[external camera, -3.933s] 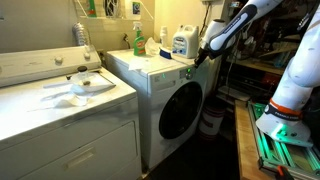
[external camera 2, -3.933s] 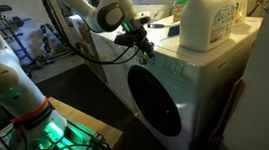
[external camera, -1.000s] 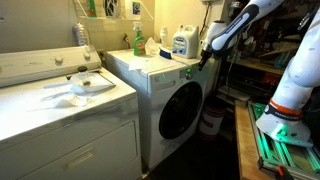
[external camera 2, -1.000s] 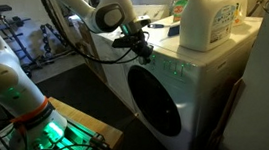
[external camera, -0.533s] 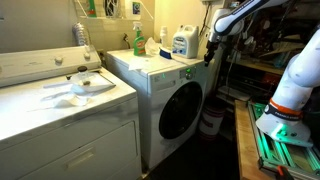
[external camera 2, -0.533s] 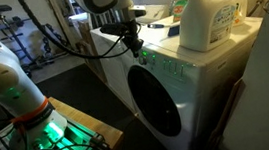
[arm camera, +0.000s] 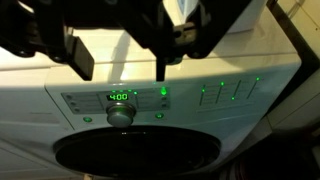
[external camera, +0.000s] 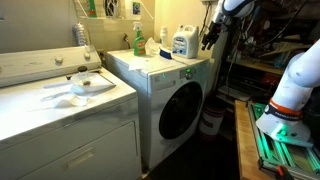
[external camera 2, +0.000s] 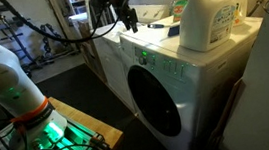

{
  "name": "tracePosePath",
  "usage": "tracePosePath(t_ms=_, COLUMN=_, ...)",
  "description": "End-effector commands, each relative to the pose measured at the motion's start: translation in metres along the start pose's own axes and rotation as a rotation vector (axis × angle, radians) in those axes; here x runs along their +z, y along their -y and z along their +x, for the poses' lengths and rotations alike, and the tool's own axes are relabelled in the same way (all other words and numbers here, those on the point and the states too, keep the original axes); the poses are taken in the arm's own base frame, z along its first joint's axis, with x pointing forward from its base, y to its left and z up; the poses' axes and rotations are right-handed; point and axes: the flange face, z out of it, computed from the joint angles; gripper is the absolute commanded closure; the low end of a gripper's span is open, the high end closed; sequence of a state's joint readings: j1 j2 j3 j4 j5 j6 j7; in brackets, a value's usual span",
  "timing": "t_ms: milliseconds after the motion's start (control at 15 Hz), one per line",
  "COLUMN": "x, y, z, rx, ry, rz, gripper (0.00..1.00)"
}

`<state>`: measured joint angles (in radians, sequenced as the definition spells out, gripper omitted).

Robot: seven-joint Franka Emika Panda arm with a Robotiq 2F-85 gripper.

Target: Turn the knob on the washing machine to the right then press one button on the top right

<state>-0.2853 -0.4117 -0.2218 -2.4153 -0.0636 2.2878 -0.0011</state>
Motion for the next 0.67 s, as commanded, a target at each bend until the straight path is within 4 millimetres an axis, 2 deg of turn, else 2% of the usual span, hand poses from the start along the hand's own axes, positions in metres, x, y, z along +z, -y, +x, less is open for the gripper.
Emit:
tracePosePath(t_ms=0, x=-0.034, y=0.010, z=-0.011, rx=0.013, ry=-0.045, rz=0.003, gripper=0.01)
tracePosePath(t_ms=200, x=-0.049, y=0.010, z=-0.020, rx=-0.026, ry=-0.063, rz=0.027, gripper=0.00)
tracePosePath(t_ms=267, x=-0.042, y=0.012, z=-0.005, rx=-0.010, ry=-0.071, rz=0.012, gripper=0.00)
tracePosePath(t_ms=400, x=-0.050, y=0.012, z=-0.009, rx=-0.014, ry=-0.075, rz=0.016, gripper=0.00)
tracePosePath(t_ms=600, x=-0.051, y=0.012, z=-0.011, rx=-0.015, ry=-0.076, rz=0.018, gripper=0.00)
